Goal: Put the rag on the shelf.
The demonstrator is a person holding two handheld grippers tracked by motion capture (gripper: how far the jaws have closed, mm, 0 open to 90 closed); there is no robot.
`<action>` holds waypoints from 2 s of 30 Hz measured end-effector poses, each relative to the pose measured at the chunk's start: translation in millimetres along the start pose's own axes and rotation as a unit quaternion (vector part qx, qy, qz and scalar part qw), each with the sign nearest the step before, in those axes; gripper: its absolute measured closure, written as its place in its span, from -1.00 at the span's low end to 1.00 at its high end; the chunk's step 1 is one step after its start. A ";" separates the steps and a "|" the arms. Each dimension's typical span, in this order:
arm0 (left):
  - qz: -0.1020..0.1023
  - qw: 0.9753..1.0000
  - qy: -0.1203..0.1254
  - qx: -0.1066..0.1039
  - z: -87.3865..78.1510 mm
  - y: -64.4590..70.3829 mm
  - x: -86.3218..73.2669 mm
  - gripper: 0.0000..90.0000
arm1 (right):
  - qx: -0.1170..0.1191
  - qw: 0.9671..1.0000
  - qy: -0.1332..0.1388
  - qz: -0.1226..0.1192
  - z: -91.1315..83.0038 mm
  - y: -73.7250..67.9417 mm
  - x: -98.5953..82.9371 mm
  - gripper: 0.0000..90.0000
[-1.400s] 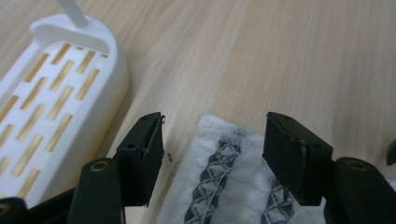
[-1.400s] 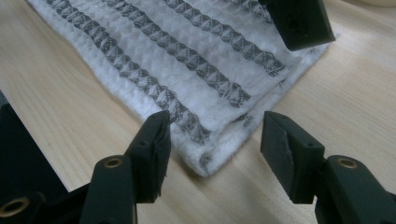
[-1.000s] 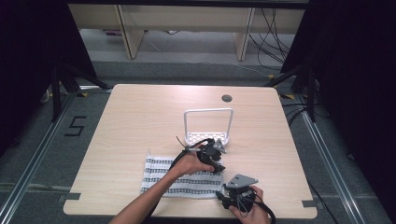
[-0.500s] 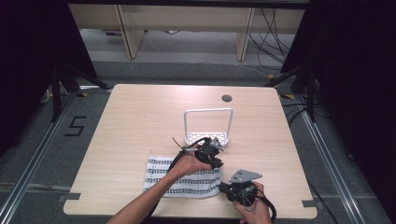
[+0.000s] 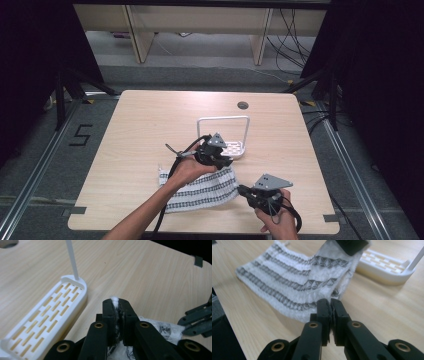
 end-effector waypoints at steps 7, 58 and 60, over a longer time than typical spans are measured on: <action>-0.006 0.998 0.041 0.037 -38.5 -0.2 26.7 0.88 | -0.005 0.999 0.040 -0.014 -21.0 4.1 32.9 0.93; -0.100 0.969 0.198 0.108 -146.6 -68.9 137.5 0.88 | -0.042 0.981 0.188 -0.017 -60.1 56.8 248.6 0.95; -0.102 0.969 0.198 0.110 -145.6 -72.6 140.0 0.88 | -0.049 0.980 0.194 -0.021 -59.6 60.2 253.1 0.95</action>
Point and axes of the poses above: each handheld gripper's, and its own axes: z roughly forward along the jaws, x roughly out of its top, y roughly to its right, the point moved 8 cm from there along z, roughly forward along the jaws, and after that the axes turned 4 degrees about z, right-handed, at the moved point
